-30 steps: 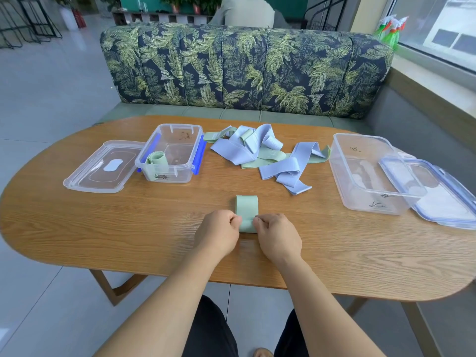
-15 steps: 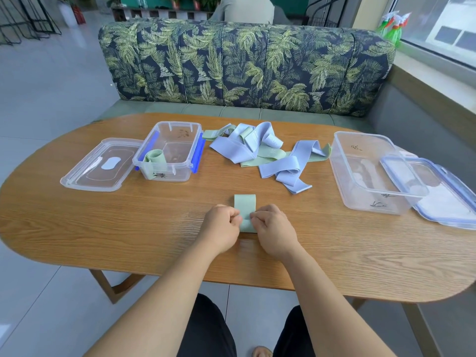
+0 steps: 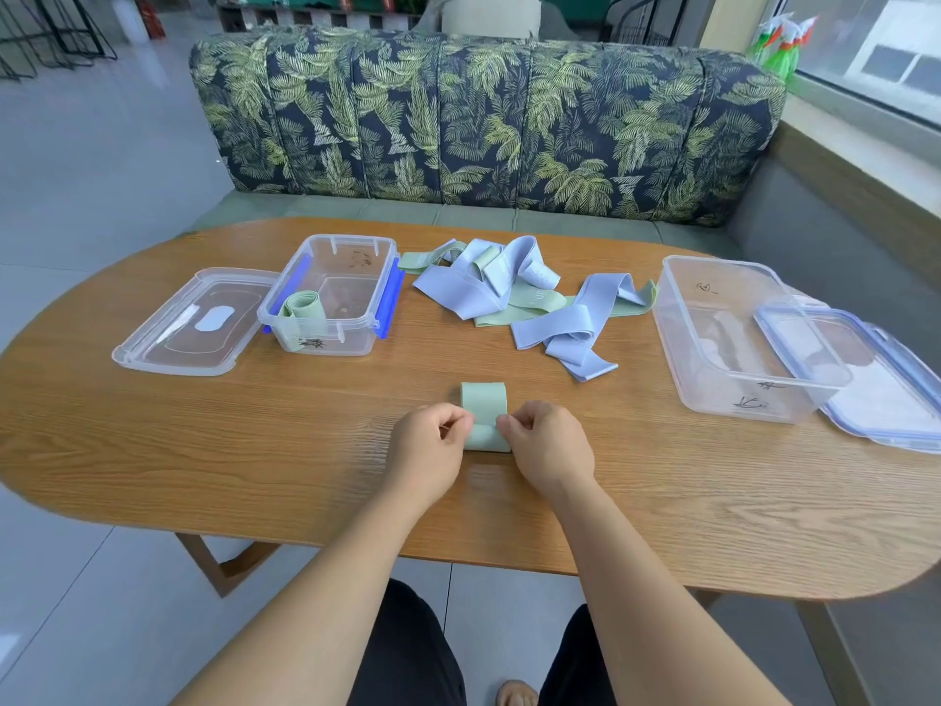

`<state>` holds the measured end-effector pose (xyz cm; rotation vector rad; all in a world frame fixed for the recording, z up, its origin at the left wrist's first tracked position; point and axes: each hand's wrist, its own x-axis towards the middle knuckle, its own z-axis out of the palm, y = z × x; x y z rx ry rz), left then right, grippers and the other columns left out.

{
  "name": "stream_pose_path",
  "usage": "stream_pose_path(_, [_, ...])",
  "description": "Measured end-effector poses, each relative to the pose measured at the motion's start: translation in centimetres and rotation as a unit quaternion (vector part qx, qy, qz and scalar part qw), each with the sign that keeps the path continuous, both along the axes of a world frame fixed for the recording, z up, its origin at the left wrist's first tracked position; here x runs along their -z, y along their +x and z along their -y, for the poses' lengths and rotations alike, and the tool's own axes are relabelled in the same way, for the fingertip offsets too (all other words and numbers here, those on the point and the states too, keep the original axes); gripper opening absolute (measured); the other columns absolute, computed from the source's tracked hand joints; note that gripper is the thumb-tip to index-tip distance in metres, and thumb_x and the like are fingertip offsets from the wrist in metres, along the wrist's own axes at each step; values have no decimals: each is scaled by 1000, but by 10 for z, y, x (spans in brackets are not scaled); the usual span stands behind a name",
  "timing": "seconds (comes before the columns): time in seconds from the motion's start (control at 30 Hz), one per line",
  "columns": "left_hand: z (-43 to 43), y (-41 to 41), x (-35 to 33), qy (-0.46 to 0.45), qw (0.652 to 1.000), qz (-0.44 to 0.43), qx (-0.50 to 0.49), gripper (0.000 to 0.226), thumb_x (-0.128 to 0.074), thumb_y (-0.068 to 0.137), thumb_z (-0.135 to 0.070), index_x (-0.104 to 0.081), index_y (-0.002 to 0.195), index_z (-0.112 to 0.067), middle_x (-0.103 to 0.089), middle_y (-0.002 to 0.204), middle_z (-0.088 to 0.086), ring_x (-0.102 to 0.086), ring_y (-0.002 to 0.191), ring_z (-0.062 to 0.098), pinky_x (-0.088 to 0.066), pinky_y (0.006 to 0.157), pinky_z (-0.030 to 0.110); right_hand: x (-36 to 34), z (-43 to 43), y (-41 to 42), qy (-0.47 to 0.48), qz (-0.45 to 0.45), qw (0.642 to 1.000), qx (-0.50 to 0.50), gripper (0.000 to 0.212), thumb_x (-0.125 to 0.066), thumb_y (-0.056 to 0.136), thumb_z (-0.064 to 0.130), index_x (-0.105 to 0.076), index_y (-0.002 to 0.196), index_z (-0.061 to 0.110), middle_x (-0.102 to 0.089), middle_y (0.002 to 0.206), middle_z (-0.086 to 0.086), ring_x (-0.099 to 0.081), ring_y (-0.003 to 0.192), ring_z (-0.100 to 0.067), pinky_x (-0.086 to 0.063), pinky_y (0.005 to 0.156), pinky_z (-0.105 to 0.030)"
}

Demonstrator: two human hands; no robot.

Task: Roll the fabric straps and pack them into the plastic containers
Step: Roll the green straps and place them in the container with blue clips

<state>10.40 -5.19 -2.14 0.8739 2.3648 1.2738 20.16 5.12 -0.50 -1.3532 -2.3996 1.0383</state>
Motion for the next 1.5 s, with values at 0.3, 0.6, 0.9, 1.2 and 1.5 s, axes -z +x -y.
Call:
stream_pose_path(0.3, [-5,-9,-3,-33,999,20,10,9,-64,89,-20,-70,95,-19,-70,90,-4,-64,81,11,-49,78,23,0,-3,2,-23,-44,999,15,31,-51,96,37,-53,68,24,-53,65,9,-53,73,-18,-35,55,-27])
stream_pose_path(0.6, [-13,-16,-4,-43,998,37,-33,15,-66,87,-29,-64,74,-23,-69,72,-4,-70,74,17,-53,73,29,4,-5,4,-48,-69,996,33,14,-63,87,37,-69,87,25,-66,82,11,-62,85,-14,-49,72,-31])
stream_pose_path(0.9, [-7,-11,6,10,997,60,-42,17,-70,84,-17,-58,85,-30,-68,82,-6,-69,76,15,-56,75,33,-1,-19,-9,-81,-17,995,53,31,-61,84,49,-66,74,20,-72,82,2,-63,77,-19,-46,64,-30])
stream_pose_path(1.2, [-17,-16,0,-25,994,80,-72,15,-70,81,-28,-59,72,-30,-69,81,-4,-71,76,21,-58,78,43,-3,-17,-1,-106,-47,991,62,39,-60,85,53,-69,70,18,-65,61,11,-57,62,-10,-45,65,-29])
stream_pose_path(1.5, [-12,-14,-5,-51,994,63,-70,16,-69,82,-29,-61,68,-26,-69,72,-4,-69,71,20,-57,75,40,-2,-7,2,-67,-25,997,32,30,-59,88,44,-64,72,20,-63,63,8,-56,65,-13,-44,63,-30])
